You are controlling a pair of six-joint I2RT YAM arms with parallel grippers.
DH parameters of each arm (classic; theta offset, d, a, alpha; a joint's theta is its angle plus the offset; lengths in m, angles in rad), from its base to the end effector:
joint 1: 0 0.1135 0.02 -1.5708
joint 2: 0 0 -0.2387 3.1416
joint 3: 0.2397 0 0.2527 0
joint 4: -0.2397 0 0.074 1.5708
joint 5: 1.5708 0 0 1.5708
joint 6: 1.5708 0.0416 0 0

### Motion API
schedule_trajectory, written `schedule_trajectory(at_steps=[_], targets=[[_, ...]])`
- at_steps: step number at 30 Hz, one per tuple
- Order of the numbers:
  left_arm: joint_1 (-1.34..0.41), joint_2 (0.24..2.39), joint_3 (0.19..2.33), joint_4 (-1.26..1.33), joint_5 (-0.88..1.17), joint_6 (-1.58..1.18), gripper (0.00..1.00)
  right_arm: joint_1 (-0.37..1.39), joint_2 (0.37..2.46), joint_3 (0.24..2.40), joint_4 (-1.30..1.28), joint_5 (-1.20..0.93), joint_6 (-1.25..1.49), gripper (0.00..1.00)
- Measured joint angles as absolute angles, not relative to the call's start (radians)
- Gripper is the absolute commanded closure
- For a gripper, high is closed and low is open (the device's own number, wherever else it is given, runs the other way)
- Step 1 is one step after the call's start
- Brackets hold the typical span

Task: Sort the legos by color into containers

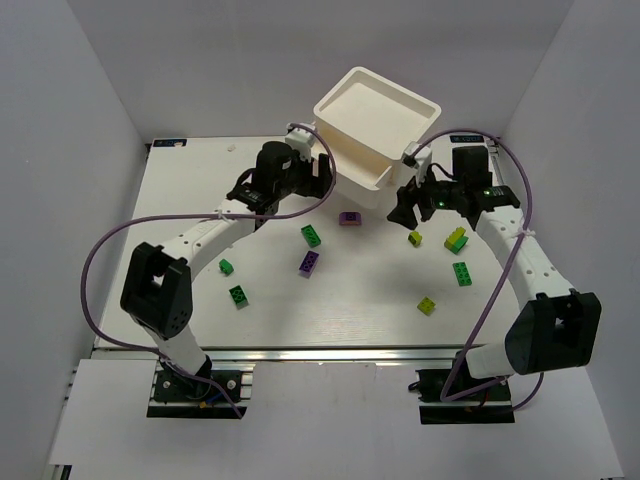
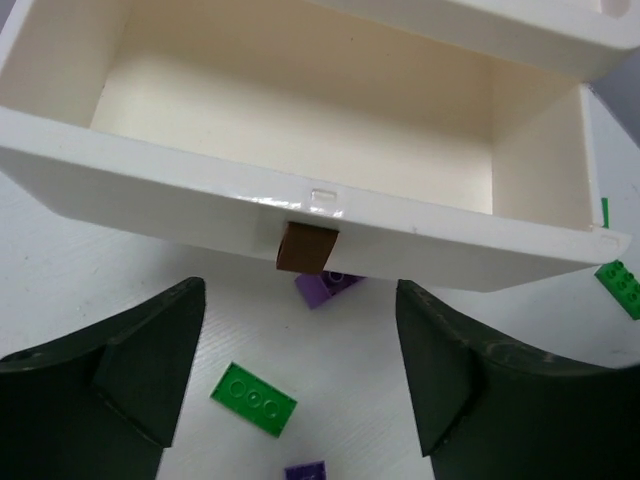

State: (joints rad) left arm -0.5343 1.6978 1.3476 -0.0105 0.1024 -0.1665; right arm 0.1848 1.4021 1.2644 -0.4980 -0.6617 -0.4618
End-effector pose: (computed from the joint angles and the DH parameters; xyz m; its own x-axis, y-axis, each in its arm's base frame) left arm 0.3501 -0.2121 0.2817 -0.3971 0.0434 -0.9167 0.5304 0.8260 -0.1906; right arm 0.3072 0.0834 0.3111 -0.2414 -0.4027 -0.8829 -0.8249 0.5643 -0.0319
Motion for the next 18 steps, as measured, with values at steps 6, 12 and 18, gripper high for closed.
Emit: schedule_trajectory(at_steps=[6, 12, 18], targets=[[-0.531, 1.567, 1.283, -0.080, 0.017, -0.202, 0.04, 0.183, 1.361, 1.146, -0.508, -0.595, -0.524, 0.45], [-0.527, 1.300, 1.157, -0.134, -0.089, -0.272, 0.37, 0.183, 1.310, 1.054, -0.494, -0.408, -0.465, 0.24], [-0.521, 1.158, 1.019, -0.221, -0.193, -0.381, 0.57, 0.178, 1.408, 1.012, -0.425, -0.260, -0.418, 0.22]])
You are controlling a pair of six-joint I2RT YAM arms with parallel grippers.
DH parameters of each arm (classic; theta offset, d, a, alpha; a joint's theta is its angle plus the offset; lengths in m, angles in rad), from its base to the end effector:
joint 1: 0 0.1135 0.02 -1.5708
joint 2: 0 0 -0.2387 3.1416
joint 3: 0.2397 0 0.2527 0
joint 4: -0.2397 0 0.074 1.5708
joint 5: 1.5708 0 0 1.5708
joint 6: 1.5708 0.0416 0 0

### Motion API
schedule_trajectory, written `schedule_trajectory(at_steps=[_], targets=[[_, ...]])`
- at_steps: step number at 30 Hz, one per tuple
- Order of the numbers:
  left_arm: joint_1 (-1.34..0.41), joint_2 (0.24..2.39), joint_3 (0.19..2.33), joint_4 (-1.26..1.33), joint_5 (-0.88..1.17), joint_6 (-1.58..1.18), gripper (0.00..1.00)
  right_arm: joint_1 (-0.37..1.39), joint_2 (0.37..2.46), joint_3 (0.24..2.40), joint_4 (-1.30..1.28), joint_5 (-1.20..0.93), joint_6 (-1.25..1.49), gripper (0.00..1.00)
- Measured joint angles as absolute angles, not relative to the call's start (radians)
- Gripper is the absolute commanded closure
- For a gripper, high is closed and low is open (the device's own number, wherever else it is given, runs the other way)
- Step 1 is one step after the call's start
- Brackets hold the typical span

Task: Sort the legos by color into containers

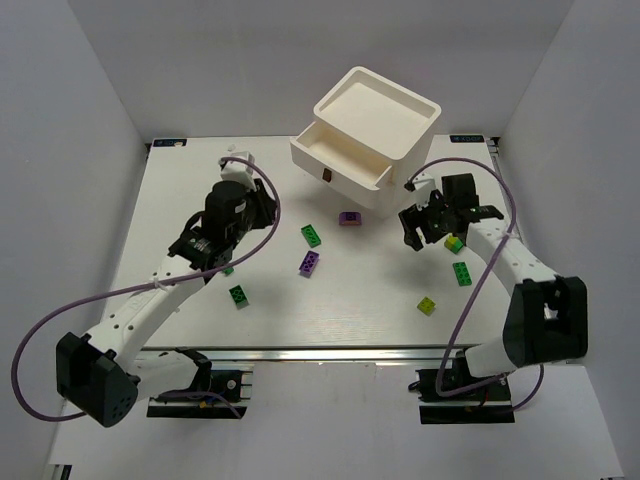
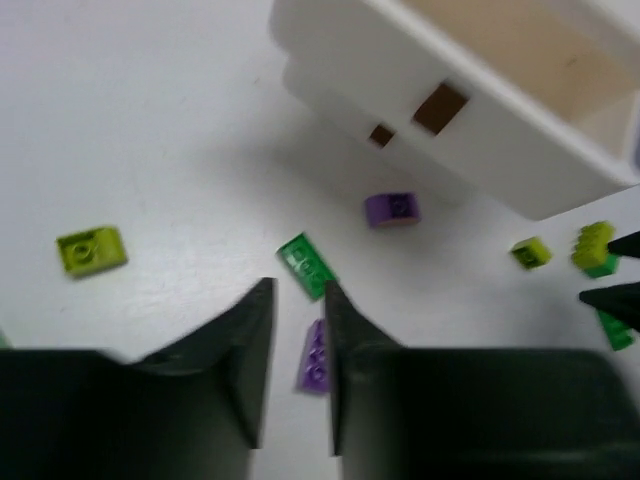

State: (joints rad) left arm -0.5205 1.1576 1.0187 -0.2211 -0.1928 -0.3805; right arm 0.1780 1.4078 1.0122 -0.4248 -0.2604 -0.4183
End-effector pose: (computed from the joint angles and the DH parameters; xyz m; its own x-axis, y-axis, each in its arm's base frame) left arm 0.2495 -0.1338 0.3171 -0.4073 -0.1867 -0.8940 0.1953 0.9385 -0.2849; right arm 0.3020 0.0652 0.2263 -0.5181 -0.4920 -0.6996 -0.6066 0.7880 -0.1049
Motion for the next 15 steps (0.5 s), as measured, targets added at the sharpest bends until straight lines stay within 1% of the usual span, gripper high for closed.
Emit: schedule_trajectory(at_steps=[1, 2, 4, 5, 8, 14, 15], targets=[[-0.520, 1.151, 0.995, -0.244, -0.207, -0.401, 0.46, 0.178, 1.436, 1.012, -0.413, -0.244, -0.413, 0.22], [-0.520, 1.150, 0.978, -0.267, -0.219, -0.412, 0.28, 0.177, 1.463, 1.012, -0.399, -0.229, -0.406, 0.23], [-0.519, 1.148, 0.947, -0.314, -0.248, -0.447, 0.20, 0.177, 1.521, 1.012, -0.377, -0.202, -0.396, 0.24], [-0.519, 1.145, 0.936, -0.332, -0.262, -0.463, 0.18, 0.176, 1.551, 1.012, -0.368, -0.189, -0.392, 0.25], [-0.519, 1.121, 0.913, -0.381, -0.297, -0.497, 0.16, 0.176, 1.616, 1.012, -0.338, -0.165, -0.379, 0.26], [-0.519, 1.050, 0.907, -0.429, -0.347, -0.544, 0.16, 0.176, 1.721, 1.036, -0.290, -0.130, -0.373, 0.30], [-0.519, 1.044, 0.906, -0.435, -0.354, -0.551, 0.15, 0.176, 1.731, 1.038, -0.281, -0.125, -0.373, 0.32]])
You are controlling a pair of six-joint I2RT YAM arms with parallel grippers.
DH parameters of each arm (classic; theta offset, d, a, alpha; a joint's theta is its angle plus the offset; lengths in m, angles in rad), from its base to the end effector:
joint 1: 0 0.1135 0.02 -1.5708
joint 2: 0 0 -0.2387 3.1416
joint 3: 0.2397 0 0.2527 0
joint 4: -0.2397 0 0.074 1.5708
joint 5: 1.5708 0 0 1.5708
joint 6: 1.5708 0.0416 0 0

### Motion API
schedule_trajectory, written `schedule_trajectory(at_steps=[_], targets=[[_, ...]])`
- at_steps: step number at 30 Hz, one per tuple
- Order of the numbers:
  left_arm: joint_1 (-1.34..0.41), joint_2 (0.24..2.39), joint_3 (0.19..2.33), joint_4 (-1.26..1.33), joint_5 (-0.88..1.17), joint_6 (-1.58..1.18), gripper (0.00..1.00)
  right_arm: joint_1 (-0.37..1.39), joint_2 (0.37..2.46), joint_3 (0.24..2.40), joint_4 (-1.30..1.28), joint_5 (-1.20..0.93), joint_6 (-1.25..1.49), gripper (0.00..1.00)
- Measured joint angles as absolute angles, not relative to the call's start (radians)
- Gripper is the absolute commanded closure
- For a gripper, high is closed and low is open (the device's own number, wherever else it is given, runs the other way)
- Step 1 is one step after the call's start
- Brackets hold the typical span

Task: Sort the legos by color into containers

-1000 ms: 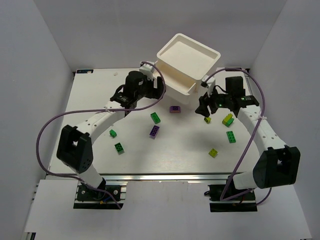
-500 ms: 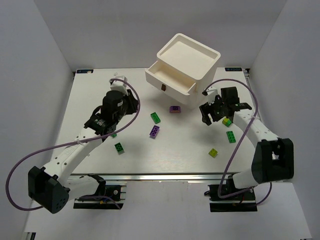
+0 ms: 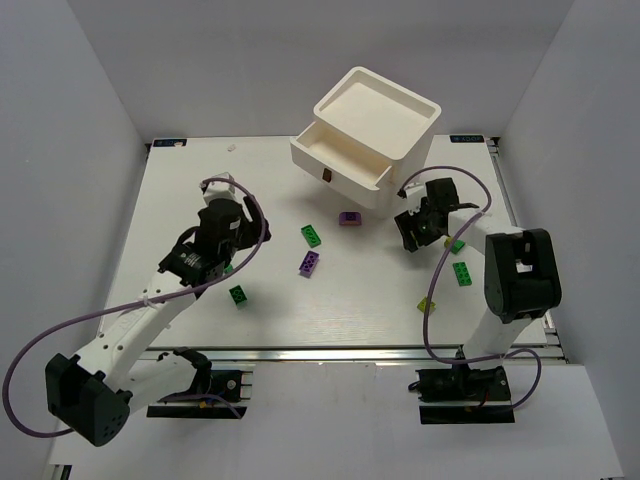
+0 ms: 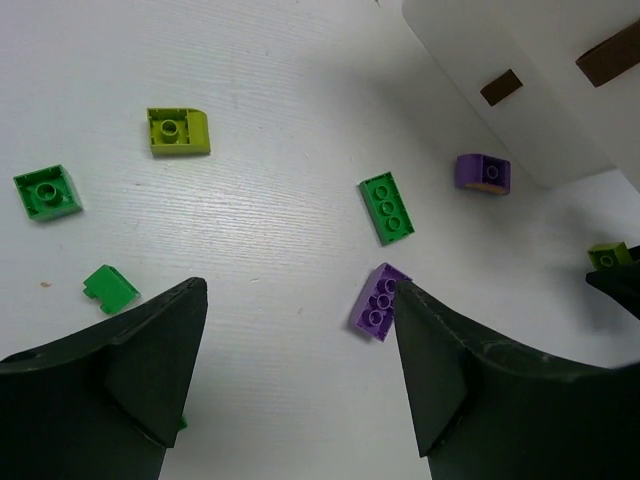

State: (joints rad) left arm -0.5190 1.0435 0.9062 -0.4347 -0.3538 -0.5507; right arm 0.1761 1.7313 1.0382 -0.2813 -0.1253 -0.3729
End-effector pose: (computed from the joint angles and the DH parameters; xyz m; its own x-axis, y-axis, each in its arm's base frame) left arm 0.2210 -0.1097 0.2844 -0.5117 -0.2730 -0.8147 -0.0650 0.9577 -0.2802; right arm 0.3437 0.0664 0.1431 -0.6701 -0.4864 -0.5607 -0.5230 0.8454 -0.1083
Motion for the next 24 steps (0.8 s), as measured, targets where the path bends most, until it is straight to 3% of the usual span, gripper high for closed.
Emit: schedule_trajectory(at_steps=[4, 8, 10, 12, 13, 16, 20, 24], targets=[[-0.519, 1.037, 0.896, -0.447, -0.374, -0.570, 0.15, 0.176, 1.761, 1.046, -0.253, -0.123, -0.379, 0.59], [-0.514, 1.039, 0.887, -0.472, -0.392, -0.586, 0.18, 0.176, 1.767, 1.046, -0.245, -0.132, -0.382, 0.77], [-0.513, 1.039, 0.887, -0.478, -0.403, -0.595, 0.27, 0.170, 1.760, 1.046, -0.245, -0.147, -0.390, 0.88], [-0.511, 1.039, 0.887, -0.488, -0.413, -0.609, 0.44, 0.157, 1.736, 1.046, -0.271, -0.180, -0.410, 0.96], [-0.506, 1.040, 0.887, -0.493, -0.415, -0.617, 0.60, 0.150, 1.714, 1.045, -0.292, -0.206, -0.426, 0.97], [-0.484, 1.049, 0.891, -0.511, -0.419, -0.643, 0.69, 0.123, 1.571, 1.045, -0.410, -0.344, -0.530, 0.99], [-0.437, 1.114, 0.940, -0.530, -0.393, -0.670, 0.65, 0.107, 1.325, 1.080, -0.602, -0.567, -0.750, 1.00], [-0.377, 1.249, 1.053, -0.554, -0.319, -0.681, 0.38, 0.130, 1.251, 1.208, -0.690, -0.741, -0.805, 1.00]])
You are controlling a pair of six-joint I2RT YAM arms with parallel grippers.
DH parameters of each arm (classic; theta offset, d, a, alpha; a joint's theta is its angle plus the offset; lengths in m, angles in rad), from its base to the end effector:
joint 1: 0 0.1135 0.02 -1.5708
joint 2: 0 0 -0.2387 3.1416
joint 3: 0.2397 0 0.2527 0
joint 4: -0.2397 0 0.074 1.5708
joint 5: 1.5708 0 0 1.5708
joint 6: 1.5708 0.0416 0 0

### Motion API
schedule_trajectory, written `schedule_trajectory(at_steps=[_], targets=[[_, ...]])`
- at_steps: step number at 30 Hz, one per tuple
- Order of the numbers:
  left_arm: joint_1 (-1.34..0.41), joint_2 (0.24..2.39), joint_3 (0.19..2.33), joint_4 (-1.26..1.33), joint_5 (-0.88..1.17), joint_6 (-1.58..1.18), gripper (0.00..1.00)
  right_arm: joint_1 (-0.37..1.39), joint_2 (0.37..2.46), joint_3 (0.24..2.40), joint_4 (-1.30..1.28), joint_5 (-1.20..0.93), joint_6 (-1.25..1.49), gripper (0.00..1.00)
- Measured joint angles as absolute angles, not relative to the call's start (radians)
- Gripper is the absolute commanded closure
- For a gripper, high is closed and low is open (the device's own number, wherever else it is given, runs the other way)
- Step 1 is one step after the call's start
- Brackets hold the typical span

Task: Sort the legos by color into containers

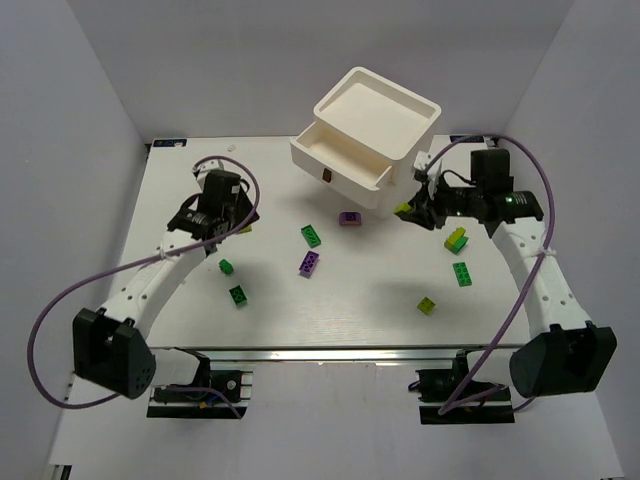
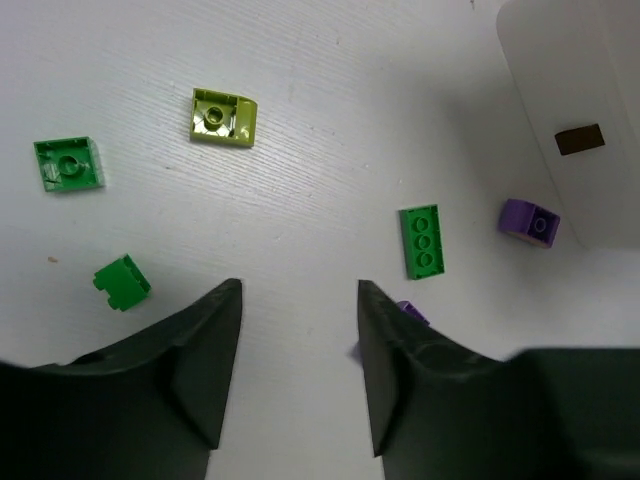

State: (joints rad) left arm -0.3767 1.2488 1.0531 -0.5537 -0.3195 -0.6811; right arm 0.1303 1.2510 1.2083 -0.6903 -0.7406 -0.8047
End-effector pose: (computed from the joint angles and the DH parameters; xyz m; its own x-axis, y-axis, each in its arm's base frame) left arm 0.2652 -0.0909 0.2737 -0.5774 -0.4144 -0.7035 -0.2936 0.9093 -0.2947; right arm 0.2646 0.0630 0.3195 -0.0326 -0.5407 -0.8406 -0.8893 0.3996 -0.2225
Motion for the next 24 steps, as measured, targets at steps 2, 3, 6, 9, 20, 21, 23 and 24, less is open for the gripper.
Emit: schedule_trajectory(at_steps=[2, 3, 6, 9, 20, 21, 23, 24], targets=[[-0.350, 1.322, 1.126, -0.585, -0.281, -0.682, 0.24, 0.142, 1.291, 1.297, -0.689, -0.797, -0.764, 1.00], [-0.336, 1.360, 1.165, -0.600, -0.255, -0.682, 0.21, 0.148, 1.317, 1.336, -0.664, -0.817, -0.728, 1.00], [-0.300, 1.446, 1.249, -0.629, -0.213, -0.669, 0.15, 0.181, 1.385, 1.420, -0.563, -0.830, -0.601, 0.99], [-0.265, 1.494, 1.269, -0.656, -0.171, -0.663, 0.14, 0.233, 1.489, 1.536, -0.492, -0.810, -0.471, 0.96], [-0.183, 1.511, 1.171, -0.658, -0.041, -0.731, 0.11, 0.355, 1.854, 1.884, -0.462, -0.617, -0.319, 0.42], [-0.177, 1.511, 1.168, -0.657, -0.037, -0.744, 0.12, 0.358, 1.875, 1.906, -0.470, -0.604, -0.316, 0.41], [-0.170, 1.516, 1.168, -0.653, -0.028, -0.776, 0.12, 0.363, 1.905, 1.935, -0.478, -0.578, -0.313, 0.40], [-0.165, 1.522, 1.168, -0.649, -0.023, -0.792, 0.12, 0.363, 1.914, 1.945, -0.480, -0.567, -0.310, 0.40]])
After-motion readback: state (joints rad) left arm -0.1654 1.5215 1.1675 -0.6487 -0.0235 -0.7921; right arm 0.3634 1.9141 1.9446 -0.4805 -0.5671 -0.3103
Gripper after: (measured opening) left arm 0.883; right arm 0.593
